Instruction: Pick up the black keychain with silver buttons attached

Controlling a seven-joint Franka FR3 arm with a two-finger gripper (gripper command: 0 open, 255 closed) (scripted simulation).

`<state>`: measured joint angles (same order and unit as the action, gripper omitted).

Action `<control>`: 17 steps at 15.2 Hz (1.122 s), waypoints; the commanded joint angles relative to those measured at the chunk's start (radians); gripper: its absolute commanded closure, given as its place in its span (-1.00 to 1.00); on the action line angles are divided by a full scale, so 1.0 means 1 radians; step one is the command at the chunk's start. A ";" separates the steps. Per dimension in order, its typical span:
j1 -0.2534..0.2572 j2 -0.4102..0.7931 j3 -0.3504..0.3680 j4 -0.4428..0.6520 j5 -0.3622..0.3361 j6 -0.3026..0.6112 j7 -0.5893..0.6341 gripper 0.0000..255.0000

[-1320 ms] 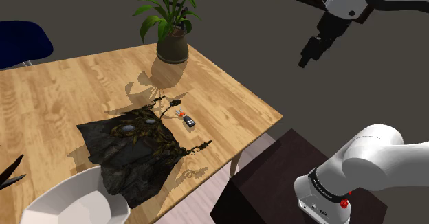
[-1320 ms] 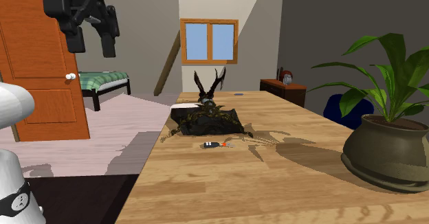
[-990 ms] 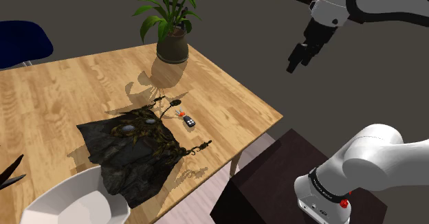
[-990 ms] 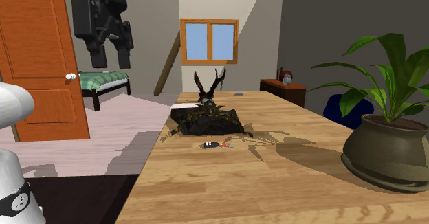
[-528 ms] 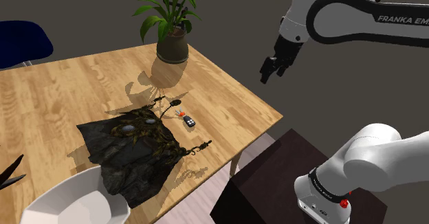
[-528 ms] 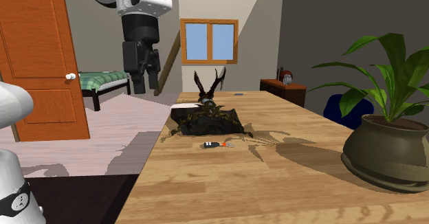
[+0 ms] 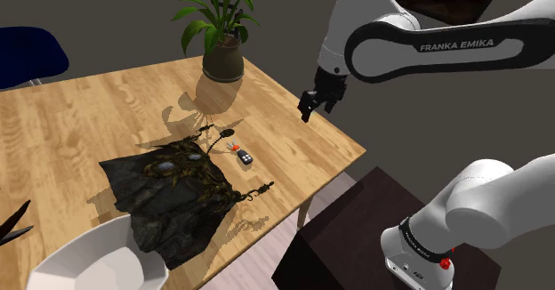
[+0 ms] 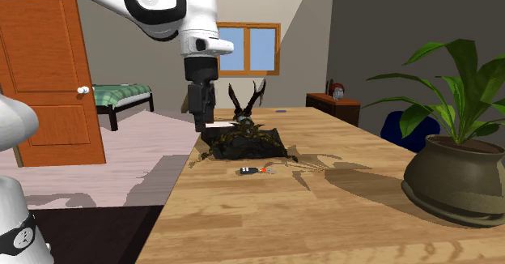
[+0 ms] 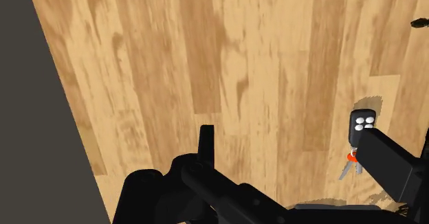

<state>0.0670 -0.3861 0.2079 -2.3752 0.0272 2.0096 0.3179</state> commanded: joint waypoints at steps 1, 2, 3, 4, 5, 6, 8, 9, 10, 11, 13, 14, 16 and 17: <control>0.002 0.067 0.022 0.015 -0.003 0.051 0.036 -1.00; 0.003 0.101 0.035 0.028 -0.007 0.072 0.057 -1.00; 0.005 0.136 0.047 0.041 -0.012 0.092 0.078 -1.00; 0.007 0.172 0.058 0.056 -0.018 0.111 0.100 -1.00; 0.009 0.208 0.069 0.073 -0.026 0.129 0.121 -1.00; 0.011 0.245 0.079 0.090 -0.035 0.147 0.144 -1.00; 0.017 0.321 0.097 0.129 -0.057 0.178 0.190 -1.00; 0.021 0.359 0.105 0.151 -0.070 0.192 0.213 -1.00; 0.026 0.397 0.111 0.174 -0.084 0.204 0.236 -1.00; 0.032 0.436 0.116 0.198 -0.099 0.215 0.259 -1.00; 0.046 0.515 0.122 0.251 -0.130 0.234 0.305 -1.00; 0.055 0.554 0.123 0.279 -0.146 0.242 0.327 -1.00; 0.075 0.633 0.122 0.340 -0.177 0.253 0.369 -1.00; 0.086 0.672 0.120 0.373 -0.191 0.256 0.389 -1.00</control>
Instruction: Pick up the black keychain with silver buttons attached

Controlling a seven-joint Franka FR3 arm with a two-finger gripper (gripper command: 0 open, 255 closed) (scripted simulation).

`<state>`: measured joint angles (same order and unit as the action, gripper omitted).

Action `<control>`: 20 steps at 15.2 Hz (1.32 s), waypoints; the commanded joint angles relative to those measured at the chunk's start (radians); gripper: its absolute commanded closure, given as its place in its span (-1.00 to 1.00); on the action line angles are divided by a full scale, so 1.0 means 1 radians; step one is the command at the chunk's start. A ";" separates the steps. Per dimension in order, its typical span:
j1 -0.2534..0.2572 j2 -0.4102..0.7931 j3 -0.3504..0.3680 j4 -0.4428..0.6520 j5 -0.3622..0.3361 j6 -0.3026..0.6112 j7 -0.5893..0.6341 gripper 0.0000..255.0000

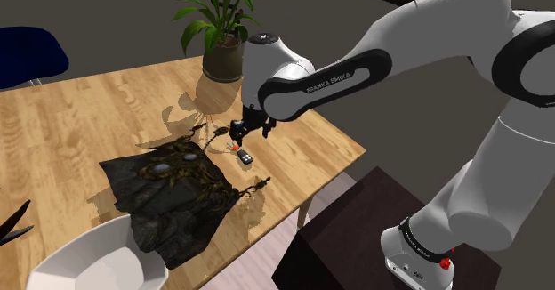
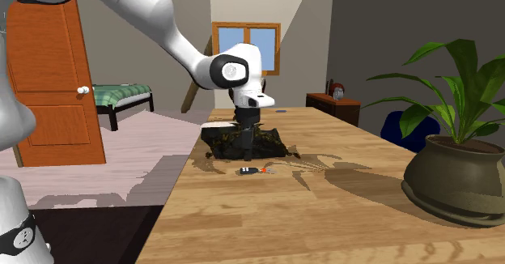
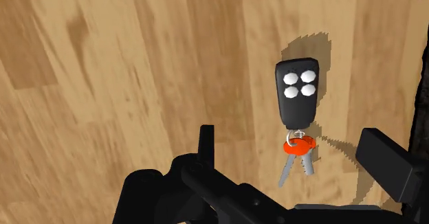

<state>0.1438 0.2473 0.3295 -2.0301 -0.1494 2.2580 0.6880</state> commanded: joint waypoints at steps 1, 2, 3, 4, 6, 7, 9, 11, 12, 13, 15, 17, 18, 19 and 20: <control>0.021 0.078 -0.004 0.061 -0.028 0.010 0.037 -1.00; 0.033 0.117 -0.008 0.097 -0.041 0.011 0.054 -1.00; 0.036 0.123 -0.009 0.102 -0.043 0.011 0.057 -1.00; 0.038 0.131 -0.011 0.099 -0.047 0.022 0.059 -1.00; 0.040 0.148 -0.015 0.094 -0.055 0.043 0.065 -1.00; 0.042 0.157 -0.017 0.092 -0.059 0.053 0.068 -1.00; 0.045 0.174 -0.022 0.088 -0.068 0.074 0.074 -1.00; 0.048 0.188 -0.026 0.085 -0.074 0.090 0.079 -1.00; 0.048 0.188 -0.026 0.085 -0.074 0.090 0.079 -1.00; 0.048 0.187 -0.025 0.083 -0.074 0.091 0.079 1.00; 0.048 0.186 -0.025 0.083 -0.074 0.091 0.079 1.00; 0.049 0.185 -0.024 0.085 -0.073 0.088 0.081 1.00; 0.050 0.187 -0.024 0.086 -0.074 0.087 0.082 1.00; 0.051 0.186 -0.024 0.086 -0.074 0.087 0.083 1.00; 0.050 0.185 -0.024 0.087 -0.073 0.085 0.081 1.00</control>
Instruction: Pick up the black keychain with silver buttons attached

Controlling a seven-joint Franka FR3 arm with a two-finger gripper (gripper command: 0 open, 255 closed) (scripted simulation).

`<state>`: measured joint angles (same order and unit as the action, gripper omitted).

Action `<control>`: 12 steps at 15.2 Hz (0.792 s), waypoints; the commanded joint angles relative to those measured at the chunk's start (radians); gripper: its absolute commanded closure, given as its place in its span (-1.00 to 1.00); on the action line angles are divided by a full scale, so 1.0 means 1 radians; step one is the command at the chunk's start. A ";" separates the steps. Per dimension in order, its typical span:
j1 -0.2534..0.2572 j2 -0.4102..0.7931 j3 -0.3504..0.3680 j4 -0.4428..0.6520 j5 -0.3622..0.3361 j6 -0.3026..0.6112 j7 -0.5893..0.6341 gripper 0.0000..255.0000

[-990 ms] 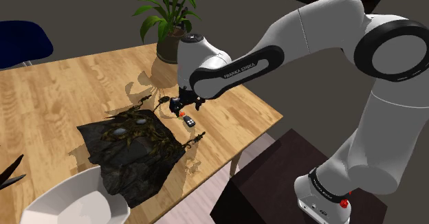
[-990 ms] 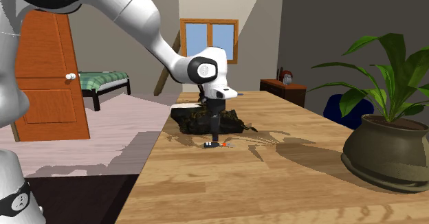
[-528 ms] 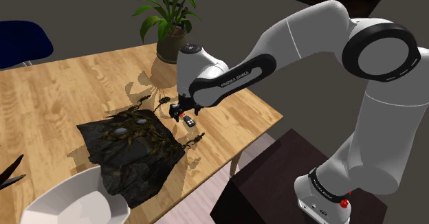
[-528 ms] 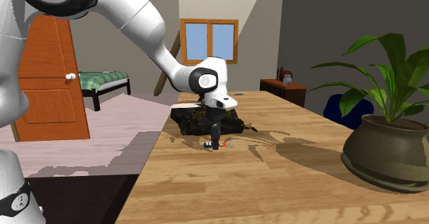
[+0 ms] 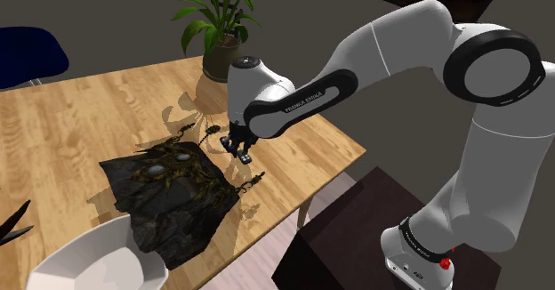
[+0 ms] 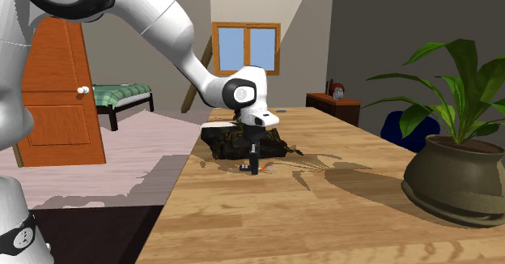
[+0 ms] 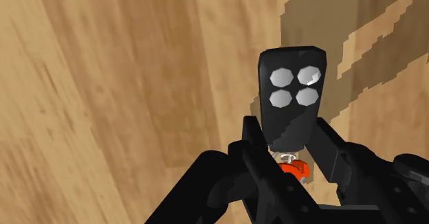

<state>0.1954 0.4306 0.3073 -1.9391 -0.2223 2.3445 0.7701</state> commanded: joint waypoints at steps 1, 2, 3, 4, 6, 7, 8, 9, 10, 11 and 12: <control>0.000 0.004 -0.002 -0.001 -0.001 -0.003 0.001 1.00; -0.004 0.005 -0.003 -0.006 -0.001 0.004 -0.003 1.00; -0.006 -0.004 -0.001 -0.004 0.003 -0.007 -0.006 1.00; -0.007 -0.013 0.002 -0.003 0.007 -0.017 -0.009 1.00; -0.011 -0.030 0.006 0.002 0.015 -0.037 -0.015 1.00; -0.012 -0.039 0.008 0.004 0.020 -0.048 -0.018 1.00; -0.013 -0.047 0.010 0.007 0.024 -0.058 -0.021 1.00; -0.015 -0.055 0.012 0.010 0.028 -0.069 -0.024 1.00; -0.016 -0.063 0.014 0.013 0.032 -0.080 -0.027 1.00; -0.017 -0.071 0.016 0.016 0.036 -0.090 -0.029 1.00; -0.019 -0.079 0.018 0.020 0.040 -0.101 -0.032 1.00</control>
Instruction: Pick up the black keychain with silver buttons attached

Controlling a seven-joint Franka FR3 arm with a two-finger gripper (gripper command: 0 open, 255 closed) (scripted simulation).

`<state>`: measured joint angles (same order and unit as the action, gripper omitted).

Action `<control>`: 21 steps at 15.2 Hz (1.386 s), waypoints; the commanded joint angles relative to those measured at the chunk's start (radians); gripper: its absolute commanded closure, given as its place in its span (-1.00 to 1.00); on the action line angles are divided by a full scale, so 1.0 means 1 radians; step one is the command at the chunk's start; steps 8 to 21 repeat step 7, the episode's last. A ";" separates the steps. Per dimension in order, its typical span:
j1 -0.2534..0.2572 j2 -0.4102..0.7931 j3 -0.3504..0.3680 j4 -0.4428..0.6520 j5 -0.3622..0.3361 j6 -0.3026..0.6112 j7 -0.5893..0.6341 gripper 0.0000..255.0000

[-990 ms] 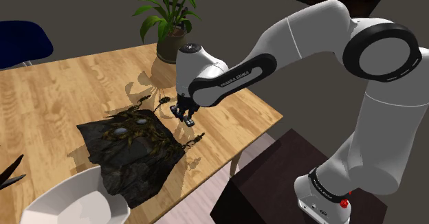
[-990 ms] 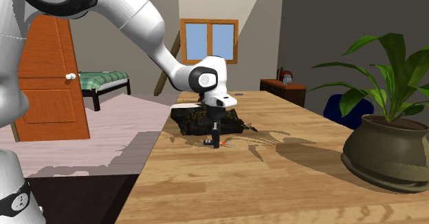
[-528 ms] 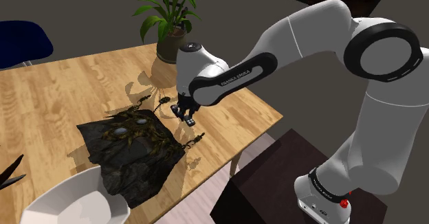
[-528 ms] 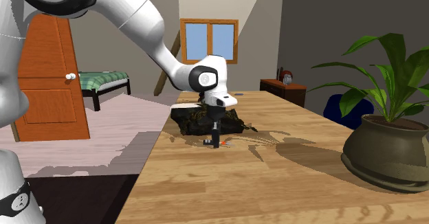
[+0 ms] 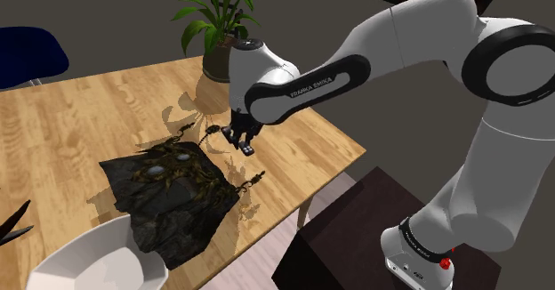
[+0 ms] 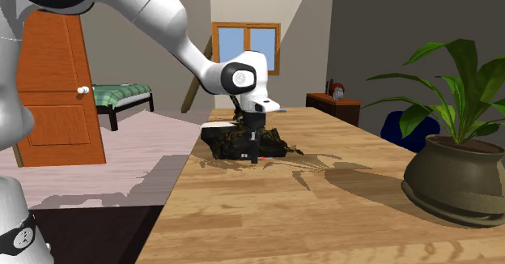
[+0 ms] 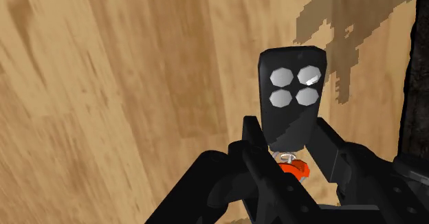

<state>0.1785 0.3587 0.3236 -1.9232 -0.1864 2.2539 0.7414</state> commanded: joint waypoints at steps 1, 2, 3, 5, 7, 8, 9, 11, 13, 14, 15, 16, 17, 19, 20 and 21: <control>-0.003 -0.015 0.003 0.008 0.008 -0.022 -0.006 1.00; -0.004 -0.022 0.005 0.012 0.011 -0.033 -0.009 1.00; -0.005 -0.029 0.006 0.016 0.015 -0.044 -0.012 1.00; -0.007 -0.043 0.009 0.025 0.022 -0.066 -0.017 1.00; -0.007 -0.044 0.009 0.026 0.023 -0.068 -0.017 1.00; -0.007 -0.044 0.009 0.026 0.023 -0.068 -0.017 1.00; -0.007 -0.044 0.009 0.026 0.023 -0.068 -0.017 1.00; -0.007 -0.044 0.009 0.026 0.023 -0.068 -0.017 1.00; -0.007 -0.044 0.009 0.026 0.023 -0.068 -0.017 1.00; -0.007 -0.044 0.009 0.026 0.023 -0.068 -0.017 1.00; -0.007 -0.044 0.009 0.026 0.023 -0.068 -0.017 1.00; -0.007 -0.044 0.009 0.026 0.023 -0.068 -0.017 1.00; -0.007 -0.044 0.009 0.026 0.023 -0.068 -0.017 1.00; -0.007 -0.044 0.009 0.026 0.023 -0.068 -0.017 1.00; -0.007 -0.044 0.009 0.026 0.023 -0.068 -0.017 1.00; -0.007 -0.044 0.009 0.026 0.023 -0.068 -0.017 1.00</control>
